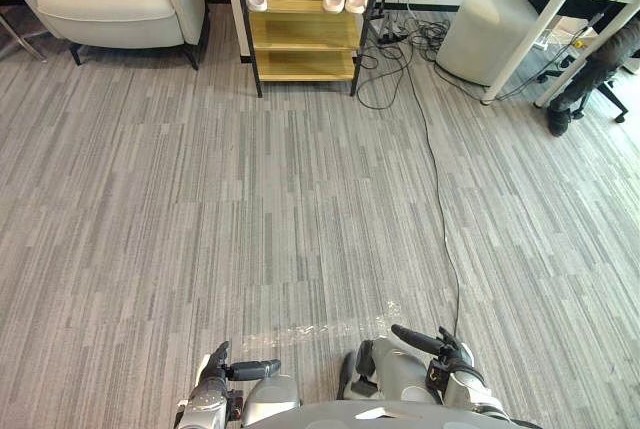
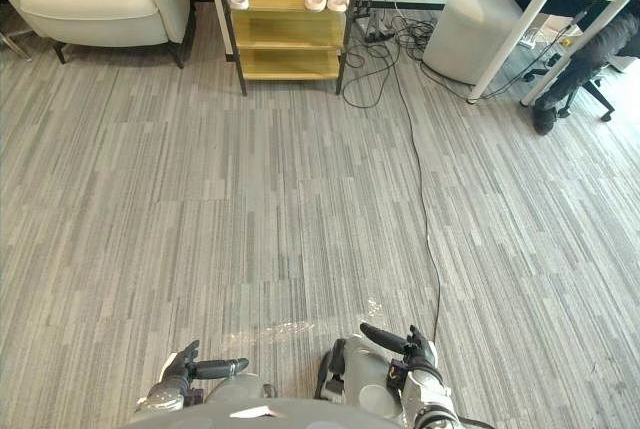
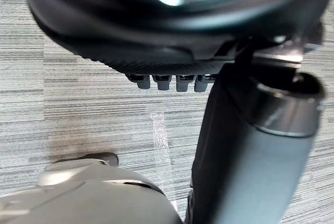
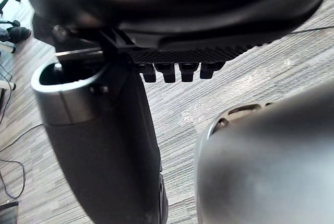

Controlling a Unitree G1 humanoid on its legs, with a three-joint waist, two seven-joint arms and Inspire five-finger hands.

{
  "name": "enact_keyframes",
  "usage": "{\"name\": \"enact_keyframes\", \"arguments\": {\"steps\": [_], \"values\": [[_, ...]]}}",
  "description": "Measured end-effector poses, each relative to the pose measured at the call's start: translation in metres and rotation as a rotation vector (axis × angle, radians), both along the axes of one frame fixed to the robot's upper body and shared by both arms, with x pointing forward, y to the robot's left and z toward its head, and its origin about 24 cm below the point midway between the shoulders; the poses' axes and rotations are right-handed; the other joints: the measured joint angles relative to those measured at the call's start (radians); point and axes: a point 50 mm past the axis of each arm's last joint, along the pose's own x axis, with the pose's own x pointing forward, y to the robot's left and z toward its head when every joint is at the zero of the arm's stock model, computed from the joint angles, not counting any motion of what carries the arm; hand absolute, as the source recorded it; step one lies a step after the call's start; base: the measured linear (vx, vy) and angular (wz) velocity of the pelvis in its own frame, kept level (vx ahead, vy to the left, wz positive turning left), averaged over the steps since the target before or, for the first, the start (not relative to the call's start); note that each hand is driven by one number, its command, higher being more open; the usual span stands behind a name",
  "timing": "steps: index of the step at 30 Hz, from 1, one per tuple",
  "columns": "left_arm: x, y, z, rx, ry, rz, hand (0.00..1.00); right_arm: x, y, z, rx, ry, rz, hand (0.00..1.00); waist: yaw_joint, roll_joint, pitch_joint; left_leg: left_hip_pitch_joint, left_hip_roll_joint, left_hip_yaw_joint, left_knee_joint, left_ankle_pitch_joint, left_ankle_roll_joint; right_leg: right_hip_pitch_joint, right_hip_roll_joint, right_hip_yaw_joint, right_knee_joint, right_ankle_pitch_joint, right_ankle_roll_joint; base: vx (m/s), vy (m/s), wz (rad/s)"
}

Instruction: Organize the slippers on the shoe rack

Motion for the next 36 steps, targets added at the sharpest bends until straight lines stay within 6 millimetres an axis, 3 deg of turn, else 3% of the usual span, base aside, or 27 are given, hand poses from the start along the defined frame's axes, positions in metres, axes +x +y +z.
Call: {"name": "enact_keyframes", "arguments": {"steps": [2,3,4,5,6,7,8,10,11,12,15,17,18,19,20,21,22,25,27,28,30,31,32,33,34,35,36], "values": [[0.0,-0.001,0.0,-0.001,0.002,-0.011,1.0,0.003,-0.001,0.002,-0.007,-0.013,0.0,1.0,-0.011,0.006,0.002,0.045,0.015,-0.017,-0.055,0.002,-0.027,-0.009,0.019,0.019,-0.142,0.098,-0.002,0.46,-0.177,0.39],[-0.002,-0.001,-0.001,0.003,0.014,-0.019,1.0,0.0,-0.002,0.001,-0.006,-0.01,-0.007,1.0,-0.014,0.0,-0.002,0.067,0.025,-0.031,-0.058,-0.006,-0.053,0.005,0.019,0.021,-0.133,0.214,-0.082,0.48,-0.207,0.41],[0.003,-0.006,-0.001,-0.01,0.004,-0.014,1.0,0.006,-0.006,0.004,-0.018,-0.022,-0.007,1.0,-0.011,0.034,0.005,0.072,0.059,-0.045,-0.025,0.004,-0.079,0.008,0.033,0.001,-0.083,0.171,-0.107,0.62,-0.278,0.45],[0.006,-0.009,0.0,-0.018,-0.01,-0.017,1.0,0.007,-0.006,0.004,-0.02,-0.024,-0.007,1.0,-0.011,0.041,0.001,0.049,0.065,-0.048,0.038,0.028,-0.105,0.027,0.035,-0.009,-0.08,0.133,-0.116,0.86,-0.378,0.33],[0.007,-0.012,-0.001,-0.028,-0.016,-0.006,1.0,0.006,-0.008,0.004,-0.024,-0.019,-0.005,1.0,-0.006,0.058,-0.004,-0.006,0.081,-0.057,0.189,0.077,-0.107,0.085,0.052,-0.016,-0.112,0.11,-0.126,0.61,-0.268,0.26],[0.006,-0.012,-0.001,-0.032,-0.018,0.01,1.0,0.005,-0.008,0.003,-0.023,-0.014,-0.006,1.0,-0.007,0.061,-0.006,-0.038,0.087,-0.071,0.278,0.111,-0.085,0.122,0.06,-0.02,-0.14,0.098,-0.123,0.61,-0.257,0.3],[0.004,-0.01,-0.001,-0.04,-0.026,0.055,1.0,0.0,-0.005,0.001,-0.016,-0.003,-0.003,1.0,-0.007,0.066,-0.004,-0.129,0.109,-0.11,0.533,0.181,-0.056,0.223,0.077,-0.034,-0.213,0.084,-0.122,0.47,-0.219,0.31],[0.007,-0.01,0.001,-0.043,-0.049,0.075,1.0,-0.004,-0.005,0.0,-0.016,0.005,-0.007,1.0,0.003,0.071,0.004,-0.233,0.153,-0.098,0.807,0.169,-0.058,0.329,0.106,-0.039,-0.284,0.082,-0.125,0.53,-0.243,0.16],[0.01,-0.007,0.003,-0.045,-0.076,0.103,1.0,-0.007,-0.003,-0.001,-0.011,0.013,-0.012,1.0,0.024,0.062,0.009,-0.32,0.185,-0.064,0.938,0.153,-0.051,0.413,0.122,-0.034,-0.336,0.08,-0.128,0.43,-0.176,-0.04],[0.013,-0.005,0.005,-0.046,-0.095,0.116,1.0,-0.007,-0.001,-0.002,-0.01,0.014,-0.014,1.0,0.029,0.055,0.012,-0.365,0.188,-0.051,0.955,0.145,-0.049,0.451,0.123,-0.032,-0.366,0.08,-0.128,0.42,-0.162,-0.06],[0.029,-0.005,0.012,-0.052,-0.164,0.118,1.0,0.002,0.0,0.001,-0.014,-0.004,-0.017,1.0,0.05,0.048,0.026,-0.53,0.151,0.013,0.813,0.098,-0.054,0.559,0.12,-0.01,-0.469,0.08,-0.128,0.44,-0.055,-0.14],[0.034,-0.004,0.015,-0.05,-0.189,0.113,1.0,0.004,0.001,0.001,-0.011,0.001,-0.019,1.0,0.059,0.025,0.038,-0.552,0.064,0.042,0.515,0.102,-0.066,0.604,0.079,0.009,-0.498,0.067,-0.107,0.42,0.096,-0.38],[0.034,-0.006,0.015,-0.051,-0.189,0.111,1.0,0.004,0.0,0.001,-0.013,0.001,-0.017,1.0,0.064,0.027,0.031,-0.555,0.035,0.047,0.374,0.138,-0.072,0.608,0.07,0.022,-0.504,0.057,-0.09,0.39,0.151,-0.69],[0.032,-0.012,0.013,-0.063,-0.177,0.103,1.0,0.003,-0.001,0.001,-0.019,0.006,-0.014,1.0,0.082,0.05,0.023,-0.551,0.01,0.04,0.2,0.31,-0.033,0.626,0.07,0.064,-0.518,0.025,-0.051,0.46,0.171,-0.66],[0.032,-0.008,0.013,-0.06,-0.174,0.111,1.0,0.003,0.007,-0.001,0.002,0.016,-0.001,1.0,0.084,0.029,0.023,-0.532,-0.014,0.048,0.184,0.341,-0.003,0.643,0.046,0.086,-0.524,0.015,-0.039,0.56,0.171,-0.51],[0.033,-0.007,0.013,-0.055,-0.175,0.111,1.0,0.003,0.009,-0.001,0.006,0.019,0.004,1.0,0.082,0.02,0.019,-0.529,-0.021,0.048,0.178,0.339,0.002,0.638,0.039,0.088,-0.523,0.016,-0.038,0.48,0.12,-0.03],[0.036,-0.004,0.015,-0.047,-0.183,0.111,1.0,0.002,0.014,-0.002,0.018,0.028,0.013,1.0,0.077,-0.003,0.018,-0.533,-0.041,0.051,0.195,0.32,0.03,0.634,0.016,0.099,-0.511,0.022,-0.028,0.46,0.118,0.14],[0.03,0.002,0.013,-0.039,-0.158,0.129,1.0,-0.004,0.016,-0.005,0.024,0.054,0.017,1.0,0.084,-0.013,0.016,-0.493,-0.033,0.068,0.295,0.219,0.048,0.603,-0.004,0.16,-0.305,0.028,-0.015,0.47,0.145,-0.03],[0.023,0.004,0.01,-0.034,-0.128,0.129,1.0,-0.004,0.018,-0.006,0.03,0.053,0.022,1.0,0.078,-0.023,0.009,-0.414,-0.035,0.066,0.264,0.157,0.048,0.488,-0.029,0.183,0.019,0.068,0.108,0.34,0.105,-0.04],[0.021,0.005,0.009,-0.03,-0.106,0.117,1.0,-0.004,0.02,-0.006,0.039,0.05,0.025,1.0,0.068,-0.037,0.002,-0.373,-0.048,0.056,0.244,0.133,0.056,0.376,-0.059,0.201,0.27,0.103,0.187,0.29,0.034,0.18],[0.017,0.005,0.007,-0.027,-0.079,0.107,1.0,-0.003,0.016,-0.003,0.023,0.027,0.028,1.0,0.058,-0.037,0.004,-0.256,-0.06,0.04,0.189,0.107,0.058,0.228,-0.104,0.147,0.471,0.033,0.073,0.44,0.01,0.28],[0.017,0.004,0.007,-0.029,-0.082,0.107,1.0,-0.001,0.014,-0.001,0.014,0.007,0.028,1.0,0.052,-0.029,0.007,-0.208,-0.06,0.032,0.158,0.099,0.056,0.181,-0.113,0.112,0.456,0.017,0.048,0.46,-0.029,0.24],[0.016,0.004,0.007,-0.029,-0.081,0.108,1.0,0.001,0.014,0.0,0.008,-0.004,0.032,1.0,0.051,-0.028,0.009,-0.173,-0.058,0.025,0.14,0.098,0.052,0.158,-0.114,0.09,0.423,0.004,0.031,0.39,-0.077,0.44],[0.015,0.003,0.006,-0.03,-0.078,0.109,1.0,0.004,0.013,0.002,0.004,-0.024,0.032,1.0,0.036,-0.024,0.009,-0.109,-0.044,-0.005,0.097,0.087,0.036,0.11,-0.093,0.058,0.249,-0.013,0.011,0.47,-0.137,0.58],[0.015,0.002,0.006,-0.033,-0.078,0.107,1.0,0.006,0.013,0.002,0.003,-0.028,0.033,1.0,0.03,-0.022,0.007,-0.09,-0.036,-0.025,0.081,0.077,0.018,0.087,-0.072,0.068,0.097,-0.002,0.018,0.4,-0.151,0.68],[0.015,0.002,0.006,-0.034,-0.079,0.107,1.0,0.006,0.013,0.002,0.003,-0.028,0.033,1.0,0.028,-0.023,0.007,-0.076,-0.034,-0.038,0.071,0.07,0.006,0.075,-0.061,0.082,0.002,0.018,0.028,0.44,-0.195,0.62],[0.015,0.002,0.006,-0.035,-0.078,0.107,1.0,0.004,0.013,0.001,0.004,-0.021,0.032,1.0,0.023,-0.032,0.002,-0.054,-0.036,-0.054,0.057,0.056,-0.017,0.07,-0.049,0.113,-0.153,0.081,0.031,0.53,-0.245,0.7]]}}
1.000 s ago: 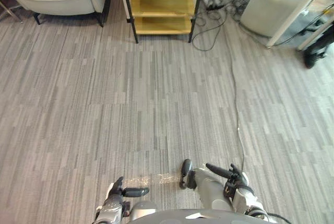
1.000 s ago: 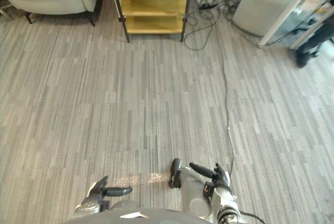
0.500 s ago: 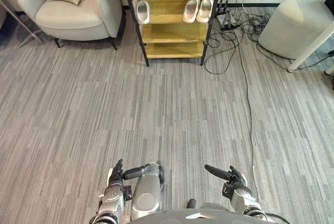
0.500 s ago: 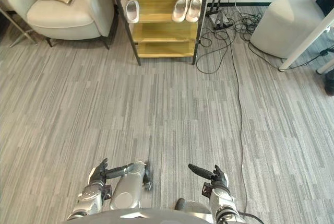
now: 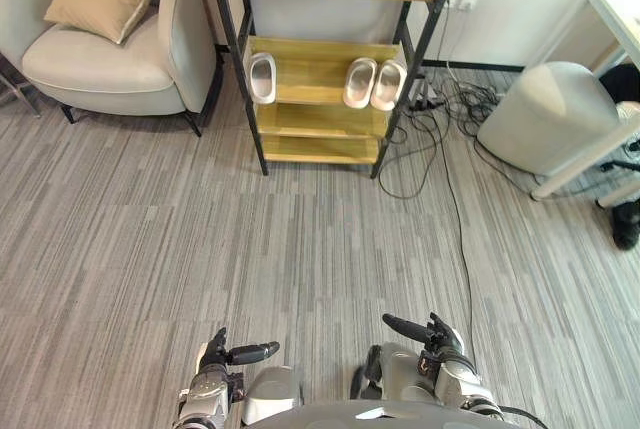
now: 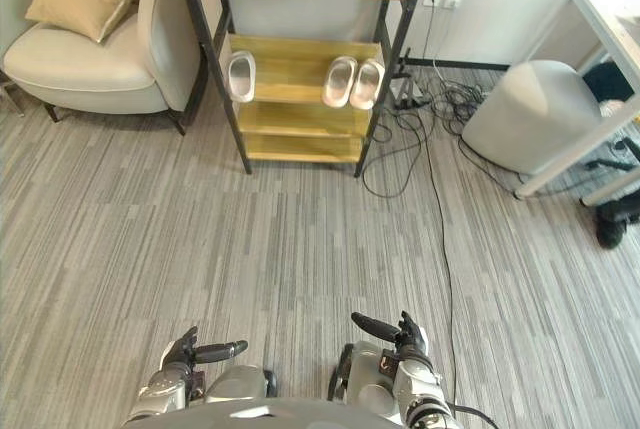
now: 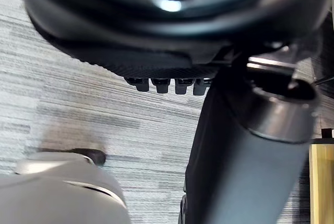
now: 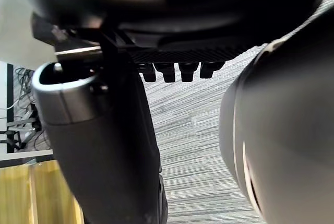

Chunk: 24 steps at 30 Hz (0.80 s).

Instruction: Organize the slippers on the shoe rack

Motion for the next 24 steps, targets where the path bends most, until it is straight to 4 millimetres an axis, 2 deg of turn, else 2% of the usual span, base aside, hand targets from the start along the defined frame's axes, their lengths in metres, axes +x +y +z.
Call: {"name": "enact_keyframes", "arguments": {"steps": [1,2,3,5,6,7,8,9,10,11,13,14,16,17,18,19,20,21,22,23,24], "values": [[-0.003,0.0,-0.001,-0.002,0.008,0.003,1.0,-0.006,-0.002,-0.003,0.0,0.023,-0.002,1.0,-0.007,-0.007,-0.012,0.031,0.002,-0.032,-0.008,-0.025,-0.021,0.02,0.008,0.021,-0.033,0.169,-0.025,0.44,-0.207,0.61],[-0.003,-0.002,-0.002,-0.008,0.011,0.007,1.0,-0.007,-0.004,-0.003,0.0,0.03,-0.004,1.0,-0.005,0.011,-0.014,0.045,0.016,-0.043,-0.013,-0.03,-0.027,0.025,0.021,0.012,-0.014,0.147,-0.057,0.6,-0.266,0.4],[-0.007,-0.011,-0.005,-0.034,0.018,0.022,1.0,-0.01,-0.011,-0.004,-0.008,0.043,-0.021,1.0,0.005,0.048,-0.036,0.054,0.049,-0.046,-0.018,-0.028,-0.032,0.023,0.046,-0.001,0.017,0.1,-0.07,0.47,-0.2,0.17],[-0.008,-0.018,-0.006,-0.052,0.022,0.029,1.0,-0.011,-0.016,-0.004,-0.016,0.051,-0.041,1.0,0.0,0.077,-0.05,0.044,0.085,-0.054,0.042,-0.015,-0.055,0.045,0.065,-0.04,0.042,0.039,-0.095,0.61,-0.271,0.3],[-0.006,-0.021,-0.006,-0.064,0.014,0.044,1.0,-0.013,-0.016,-0.004,-0.016,0.054,-0.042,1.0,-0.007,0.081,-0.052,0.003,0.104,-0.06,0.163,-0.002,-0.066,0.082,0.075,-0.062,0.028,0.014,-0.1,0.6,-0.294,0.57],[-0.002,-0.027,-0.006,-0.089,-0.004,0.067,1.0,-0.017,-0.017,-0.005,-0.018,0.057,-0.045,1.0,-0.007,0.087,-0.046,-0.103,0.13,-0.073,0.427,0.064,-0.058,0.162,0.088,-0.09,-0.015,-0.006,-0.105,0.46,-0.232,0.54],[0.001,-0.03,-0.005,-0.098,-0.017,0.071,1.0,-0.019,-0.017,-0.005,-0.02,0.056,-0.047,1.0,-0.004,0.087,-0.044,-0.15,0.153,-0.069,0.541,0.083,-0.055,0.199,0.096,-0.097,-0.038,-0.012,-0.111,0.47,-0.226,0.42],[0.009,-0.032,0.0,-0.107,-0.062,0.069,1.0,-0.019,-0.014,-0.005,-0.016,0.052,-0.049,1.0,0.007,0.086,-0.039,-0.237,0.196,-0.026,0.733,0.077,-0.055,0.273,0.113,-0.104,-0.084,-0.02,-0.119,0.36,-0.143,0.15],[0.01,-0.032,0.0,-0.107,-0.066,0.068,1.0,-0.019,-0.013,-0.005,-0.014,0.052,-0.049,1.0,0.008,0.084,-0.038,-0.248,0.2,-0.019,0.749,0.074,-0.056,0.284,0.115,-0.104,-0.092,-0.022,-0.12,0.34,-0.122,0.1],[0.017,-0.03,0.004,-0.095,-0.099,0.039,1.0,-0.019,-0.006,-0.006,0.002,0.051,-0.05,1.0,0.014,0.064,-0.031,-0.329,0.21,0.029,0.788,0.054,-0.048,0.357,0.115,-0.105,-0.151,-0.027,-0.115,0.32,-0.048,0.05],[0.022,-0.031,0.006,-0.091,-0.117,0.019,1.0,-0.018,-0.002,-0.006,0.015,0.049,-0.056,1.0,0.023,0.061,-0.03,-0.39,0.201,0.068,0.687,0.028,-0.048,0.405,0.113,-0.1,-0.199,-0.025,-0.109,0.39,0.038,-0.04],[0.027,-0.034,0.008,-0.091,-0.127,-0.004,1.0,-0.018,-0.001,-0.007,0.023,0.053,-0.062,1.0,0.029,0.06,-0.029,-0.42,0.155,0.072,0.494,0.023,-0.046,0.435,0.098,-0.092,-0.227,-0.026,-0.093,0.28,0.107,-0.13],[0.029,-0.035,0.008,-0.091,-0.127,-0.017,1.0,-0.019,-0.001,-0.007,0.023,0.059,-0.062,1.0,0.033,0.059,-0.027,-0.421,0.099,0.067,0.26,0.07,-0.053,0.457,0.073,-0.084,-0.243,-0.038,-0.061,0.29,0.168,-0.18],[0.026,-0.037,0.006,-0.094,-0.112,-0.023,1.0,-0.021,-0.005,-0.008,0.012,0.07,-0.062,1.0,0.042,0.073,-0.029,-0.395,0.074,0.059,0.119,0.247,-0.031,0.474,0.066,-0.061,-0.245,-0.059,-0.028,0.47,0.261,-0.2],[0.028,-0.032,0.007,-0.078,-0.108,-0.03,1.0,-0.021,0.002,-0.009,0.027,0.083,-0.045,1.0,0.046,0.039,-0.028,-0.367,0.037,0.08,0.093,0.237,0.003,0.487,0.034,-0.044,-0.259,-0.062,-0.019,0.47,0.242,-0.13],[0.028,-0.028,0.007,-0.065,-0.107,-0.036,1.0,-0.021,0.006,-0.01,0.034,0.088,-0.032,1.0,0.045,0.023,-0.03,-0.369,0.021,0.083,0.1,0.22,0.013,0.492,0.022,-0.034,-0.269,-0.059,-0.018,0.32,0.115,0.04],[0.029,-0.025,0.008,-0.062,-0.109,-0.037,1.0,-0.022,0.008,-0.011,0.039,0.092,-0.027,1.0,0.046,0.015,-0.03,-0.372,0.016,0.088,0.126,0.198,0.024,0.5,0.013,-0.026,-0.271,-0.056,-0.013,0.35,0.159,-0.03],[0.029,-0.022,0.008,-0.054,-0.104,-0.034,1.0,-0.023,0.009,-0.011,0.044,0.099,-0.025,1.0,0.05,0.015,-0.031,-0.367,0.018,0.1,0.18,0.147,0.036,0.505,0.002,0.003,-0.233,-0.056,-0.01,0.34,0.162,-0.14],[0.028,-0.022,0.008,-0.053,-0.098,-0.034,1.0,-0.023,0.01,-0.011,0.044,0.099,-0.024,1.0,0.05,0.017,-0.032,-0.354,0.02,0.106,0.185,0.131,0.041,0.495,-0.001,0.014,-0.2,-0.055,-0.009,0.38,0.189,-0.37],[0.024,-0.018,0.006,-0.047,-0.08,-0.032,1.0,-0.021,0.01,-0.011,0.046,0.095,-0.02,1.0,0.051,0.019,-0.033,-0.31,0.027,0.126,0.172,0.106,0.043,0.455,-0.01,0.044,-0.073,-0.055,-0.005,0.29,0.142,-0.46],[0.022,-0.015,0.005,-0.042,-0.069,-0.032,1.0,-0.019,0.011,-0.01,0.048,0.089,-0.015,1.0,0.051,0.017,-0.033,-0.271,0.029,0.144,0.15,0.097,0.045,0.405,-0.021,0.067,0.054,-0.044,0.018,0.32,0.16,-0.5]]}}
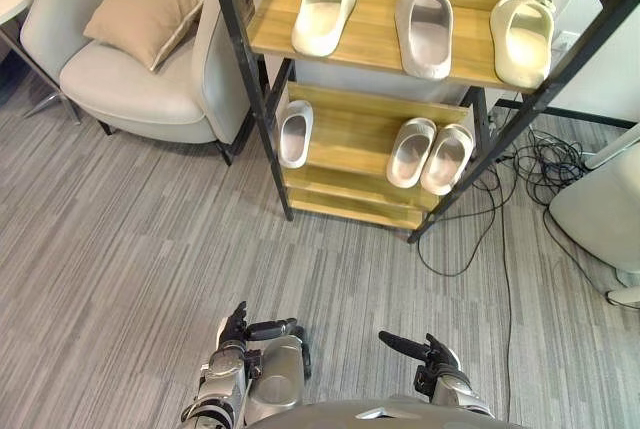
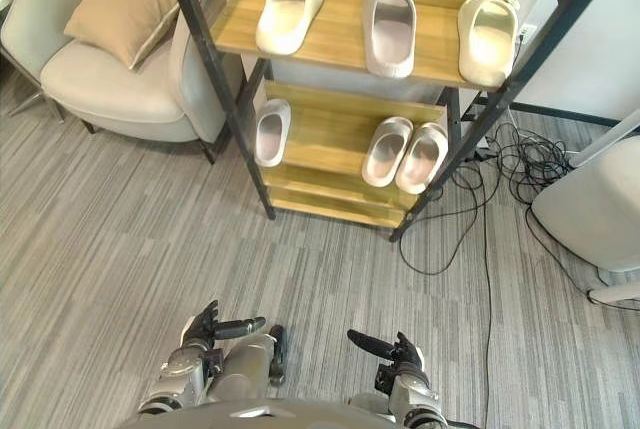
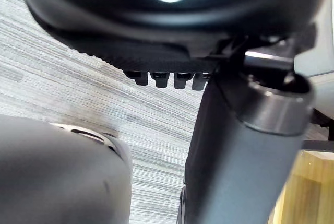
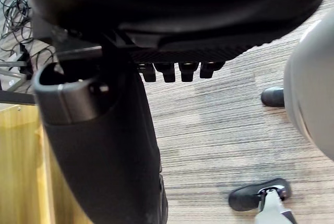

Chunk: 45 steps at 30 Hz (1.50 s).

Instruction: Organize the slippers on the shoe rack

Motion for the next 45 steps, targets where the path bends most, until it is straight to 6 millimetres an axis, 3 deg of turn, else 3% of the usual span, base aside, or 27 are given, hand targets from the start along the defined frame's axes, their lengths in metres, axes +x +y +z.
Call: {"name": "enact_keyframes", "arguments": {"steps": [1,2,4,7,9,10,11,12,14,15,18,19,21,23,24,25,26,27,29,38,45], "values": [[-0.002,0.0,-0.001,0.001,0.01,-0.005,1.0,0.001,0.0,0.0,0.0,-0.005,0.007,1.0,-0.003,-0.003,-0.001,0.028,0.0,0.011,-0.022,-0.006,0.002,-0.044,-0.012,0.009,0.102,0.021,0.039,0.25,0.119,-0.44],[-0.006,0.004,-0.002,0.02,0.031,-0.026,1.0,0.006,0.001,0.002,-0.002,-0.025,0.03,1.0,-0.012,-0.006,0.0,0.089,-0.008,0.022,-0.058,-0.022,0.013,-0.14,-0.047,0.007,0.324,0.044,0.089,0.32,0.09,-0.28],[-0.012,0.009,-0.004,0.036,0.057,-0.037,1.0,0.009,0.002,0.004,-0.006,-0.05,0.045,1.0,-0.023,-0.026,-0.007,0.186,-0.022,0.025,-0.105,-0.04,0.013,-0.223,-0.077,-0.051,0.458,-0.012,0.008,0.31,0.024,-0.01],[-0.014,0.005,-0.005,0.024,0.059,-0.037,1.0,0.015,0.002,0.007,-0.009,-0.082,0.049,1.0,-0.041,-0.023,-0.006,0.235,-0.012,-0.013,-0.132,-0.058,-0.002,-0.306,-0.025,-0.097,0.283,-0.052,-0.041,0.23,-0.073,0.37],[-0.014,0.004,-0.006,0.019,0.059,-0.035,1.0,0.019,0.002,0.008,-0.009,-0.091,0.05,1.0,-0.047,-0.021,-0.004,0.244,-0.008,-0.027,-0.138,-0.065,-0.016,-0.327,-0.002,-0.096,0.139,-0.042,-0.04,0.32,-0.158,0.38],[-0.015,0.004,-0.006,0.019,0.06,-0.033,1.0,0.017,0.002,0.008,-0.008,-0.087,0.049,1.0,-0.049,-0.027,-0.004,0.26,-0.014,-0.051,-0.136,-0.083,-0.047,-0.323,0.022,-0.08,-0.041,0.112,-0.056,0.46,-0.207,0.39],[-0.014,0.002,-0.006,0.016,0.061,-0.036,1.0,0.016,-0.002,0.007,-0.018,-0.079,0.048,1.0,-0.054,-0.011,-0.001,0.272,-0.004,-0.064,-0.136,-0.091,-0.059,-0.301,0.033,-0.094,-0.049,0.111,-0.078,0.47,-0.213,0.22],[-0.017,-0.006,-0.008,-0.01,0.064,-0.024,1.0,0.015,-0.006,0.007,-0.036,-0.069,0.06,1.0,-0.048,0.028,-0.009,0.277,0.024,-0.076,-0.151,-0.09,-0.063,-0.292,0.064,-0.096,-0.057,0.096,-0.093,0.39,-0.179,0.02],[-0.017,-0.014,-0.01,-0.03,0.067,-0.017,1.0,0.016,-0.012,0.008,-0.047,-0.07,0.053,1.0,-0.051,0.047,-0.009,0.285,0.041,-0.08,-0.159,-0.091,-0.063,-0.289,0.08,-0.101,-0.057,0.079,-0.103,0.37,-0.184,0.0],[-0.017,-0.021,-0.011,-0.044,0.07,-0.027,1.0,0.013,-0.016,0.007,-0.049,-0.058,0.019,1.0,-0.055,0.059,-0.007,0.294,0.064,-0.099,-0.146,-0.086,-0.07,-0.239,0.103,-0.124,-0.097,0.071,-0.113,0.3,-0.16,0.21],[-0.011,-0.024,-0.008,-0.049,0.047,-0.051,1.0,0.001,-0.02,0.004,-0.054,-0.029,-0.007,1.0,-0.055,0.052,-0.005,0.228,0.092,-0.127,0.065,-0.077,-0.087,-0.138,0.118,-0.162,-0.18,0.069,-0.114,0.22,-0.153,0.43],[-0.01,-0.024,-0.008,-0.048,0.039,-0.05,1.0,-0.003,-0.022,0.003,-0.059,-0.02,-0.012,1.0,-0.048,0.05,-0.007,0.169,0.113,-0.125,0.204,-0.056,-0.116,-0.102,0.121,-0.167,-0.21,0.069,-0.114,0.13,-0.052,0.14],[-0.008,-0.023,-0.006,-0.043,0.028,-0.048,1.0,-0.005,-0.024,0.003,-0.065,-0.015,-0.015,1.0,-0.043,0.052,-0.009,0.118,0.133,-0.103,0.292,-0.087,-0.115,-0.065,0.123,-0.167,-0.245,0.07,-0.113,0.11,0.034,0.04],[-0.007,-0.024,-0.006,-0.044,0.025,-0.052,1.0,-0.006,-0.024,0.002,-0.064,-0.012,-0.015,1.0,-0.04,0.056,-0.01,0.08,0.124,-0.097,0.217,-0.124,-0.114,-0.047,0.115,-0.156,-0.269,0.078,-0.101,0.07,0.137,-0.13],[-0.005,-0.024,-0.005,-0.043,0.021,-0.057,1.0,-0.003,-0.021,0.003,-0.059,-0.015,-0.013,1.0,-0.037,0.054,-0.008,0.062,0.098,-0.108,0.099,-0.122,-0.111,-0.048,0.099,-0.141,-0.272,0.085,-0.087,0.04,0.163,-0.24],[-0.004,-0.024,-0.005,-0.041,0.019,-0.06,1.0,-0.003,-0.021,0.003,-0.057,-0.016,-0.013,1.0,-0.035,0.054,-0.008,0.057,0.082,-0.118,0.03,-0.108,-0.111,-0.048,0.09,-0.132,-0.272,0.086,-0.076,0.07,0.254,-0.41],[-0.005,-0.026,-0.006,-0.043,0.024,-0.066,1.0,-0.005,-0.022,0.002,-0.06,-0.007,-0.011,1.0,-0.025,0.048,-0.013,0.084,0.047,-0.114,-0.046,-0.03,-0.09,-0.046,0.075,-0.104,-0.278,0.088,-0.044,0.12,0.212,-0.26],[-0.007,-0.022,-0.006,-0.028,0.033,-0.07,1.0,-0.006,-0.019,0.001,-0.054,0.001,0.004,1.0,-0.026,0.026,-0.027,0.105,0.016,-0.103,-0.085,-0.008,-0.075,-0.046,0.052,-0.092,-0.302,0.093,-0.035,0.11,0.167,-0.19],[-0.006,-0.019,-0.006,-0.012,0.036,-0.081,1.0,-0.009,-0.015,-0.001,-0.045,0.022,0.018,1.0,-0.026,0.012,-0.029,0.108,-0.015,-0.098,-0.087,-0.006,-0.069,-0.026,0.027,-0.083,-0.339,0.104,-0.02,0.13,0.17,0.03],[-0.01,-0.017,-0.007,0.007,0.06,-0.132,1.0,-0.007,-0.006,-0.002,-0.04,0.02,0.111,1.0,-0.025,0.012,-0.047,0.18,-0.046,-0.104,-0.16,-0.006,-0.043,0.025,0.017,-0.066,-0.387,0.109,-0.016,0.04,0.052,-0.01],[-0.012,-0.023,-0.009,0.006,0.074,-0.195,1.0,-0.004,0.007,-0.002,-0.06,0.031,0.389,1.0,-0.024,0.011,-0.062,0.208,-0.053,-0.13,-0.225,0.028,-0.041,0.058,0.023,-0.084,-0.437,0.131,-0.02,0.0,-0.034,0.06]]}}
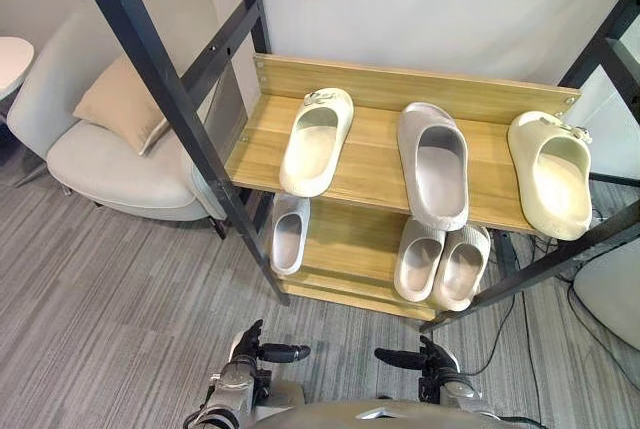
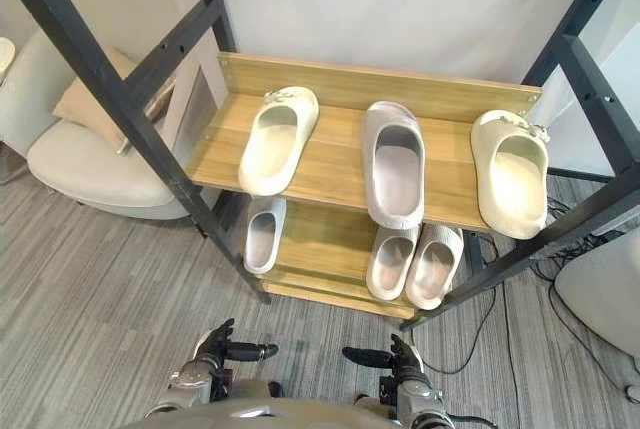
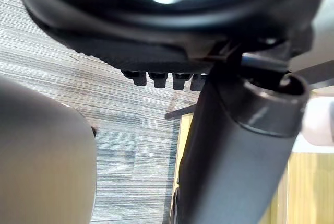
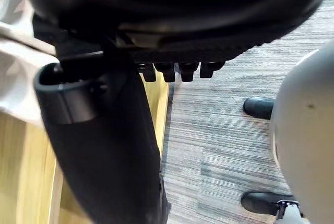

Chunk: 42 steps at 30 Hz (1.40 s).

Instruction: Organize the slippers on the shoe rack

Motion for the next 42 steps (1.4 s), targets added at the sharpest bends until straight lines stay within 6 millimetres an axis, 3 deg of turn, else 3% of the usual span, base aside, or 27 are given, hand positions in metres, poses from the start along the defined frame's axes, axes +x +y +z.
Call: {"name": "enact_keyframes", "arguments": {"steps": [2,4,7,10,13,16,20,22,23,24,25,28,31,34,42], "values": [[0.0,0.0,0.0,0.002,0.0,-0.007,1.0,0.005,0.01,0.001,-0.003,-0.01,0.106,1.0,0.0,-0.001,-0.001,0.0,-0.002,-0.005,-0.01,0.01,0.0,0.0,0.0,-0.003,-0.002,0.004,-0.004,-0.03,-0.016,0.07],[0.001,0.0,0.001,0.005,-0.006,-0.016,1.0,0.017,0.038,0.008,0.024,-0.063,0.332,1.0,0.004,-0.005,-0.002,0.0,-0.004,-0.015,-0.024,0.024,0.003,-0.001,0.0,-0.008,-0.006,0.012,-0.008,-0.06,-0.012,0.08],[0.002,0.0,0.001,0.008,-0.011,-0.017,1.0,0.031,0.069,0.02,0.077,-0.145,0.527,1.0,0.012,-0.009,-0.004,-0.004,-0.008,-0.03,-0.032,0.038,0.006,-0.001,0.0,-0.012,-0.014,0.024,-0.01,-0.08,-0.002,0.12],[0.004,0.001,0.003,0.016,-0.025,-0.015,1.0,0.049,0.116,0.046,0.212,-0.277,0.739,1.0,0.03,-0.023,-0.006,-0.019,-0.012,-0.047,-0.032,0.056,0.005,-0.006,-0.002,-0.023,-0.026,0.037,-0.007,-0.11,0.003,0.14],[0.007,0.002,0.004,0.025,-0.039,-0.012,1.0,0.057,0.146,0.072,0.354,-0.385,0.821,1.0,0.042,-0.03,-0.004,-0.025,-0.013,-0.052,-0.052,0.081,0.001,-0.02,-0.002,-0.023,-0.026,0.049,-0.009,-0.11,0.004,0.05],[0.009,0.005,0.005,0.042,-0.047,-0.006,1.0,0.061,0.158,0.096,0.466,-0.47,0.856,1.0,0.052,-0.034,-0.004,-0.029,-0.013,-0.054,-0.072,0.102,-0.002,-0.038,-0.001,-0.02,-0.021,0.057,-0.006,-0.1,-0.002,-0.01],[0.009,0.005,0.005,0.052,-0.047,-0.002,1.0,0.068,0.172,0.155,0.675,-0.687,0.888,1.0,0.047,-0.033,-0.002,-0.029,-0.008,-0.051,-0.082,0.112,-0.008,-0.055,0.002,-0.004,-0.011,0.061,-0.008,-0.08,0.005,-0.1],[0.008,0.005,0.005,0.056,-0.046,-0.004,1.0,0.071,0.173,0.188,0.744,-0.827,0.906,1.0,0.044,-0.031,-0.002,-0.028,-0.004,-0.037,-0.08,0.109,-0.012,-0.066,0.003,0.013,-0.001,0.062,-0.008,-0.03,0.017,-0.21],[0.008,0.004,0.005,0.059,-0.045,-0.016,1.0,0.075,0.172,0.215,0.784,-0.944,0.914,1.0,0.035,-0.029,-0.001,-0.028,-0.003,-0.029,-0.08,0.11,-0.01,-0.073,0.003,0.023,0.006,0.062,-0.007,-0.01,0.016,-0.18],[0.008,0.004,0.005,0.059,-0.045,-0.016,1.0,0.075,0.172,0.216,0.785,-0.947,0.913,1.0,0.035,-0.029,-0.001,-0.028,-0.003,-0.029,-0.079,0.11,-0.01,-0.073,0.003,0.023,0.006,0.063,-0.006,0.0,0.009,-0.12],[0.008,0.004,0.005,0.062,-0.043,-0.027,1.0,0.078,0.168,0.231,0.817,-1.02,0.892,1.0,0.027,-0.028,-0.002,-0.027,-0.004,-0.027,-0.077,0.11,-0.01,-0.073,0.003,0.025,0.008,0.064,-0.004,0.01,0.012,-0.07],[0.007,0.004,0.004,0.068,-0.037,-0.037,1.0,0.087,0.144,0.283,0.882,-1.275,0.796,1.0,0.011,-0.025,-0.002,-0.022,-0.003,-0.014,-0.063,0.103,-0.01,-0.073,0.003,0.043,0.009,0.066,-0.003,0.01,0.016,-0.16],[0.002,0.002,0.002,0.066,-0.021,-0.044,1.0,0.091,0.116,0.322,0.909,-1.514,0.659,1.0,-0.01,-0.013,-0.008,-0.015,-0.003,-0.007,-0.058,0.098,-0.007,-0.071,0.002,0.061,0.009,0.071,-0.002,0.0,0.017,-0.19],[-0.001,0.001,0.001,0.062,-0.012,-0.042,1.0,0.094,0.098,0.336,0.819,-1.657,0.565,1.0,-0.025,-0.002,-0.013,-0.005,-0.002,-0.005,-0.058,0.097,-0.006,-0.065,0.003,0.068,0.009,0.073,-0.002,-0.01,0.01,-0.06],[-0.008,-0.003,-0.001,0.041,-0.011,-0.063,1.0,0.104,0.044,0.358,0.245,-1.897,0.387,1.0,-0.042,0.024,-0.024,0.028,-0.001,-0.001,-0.065,0.094,-0.007,-0.04,0.003,0.076,0.01,0.072,-0.005,-0.03,0.005,-0.03]]}}
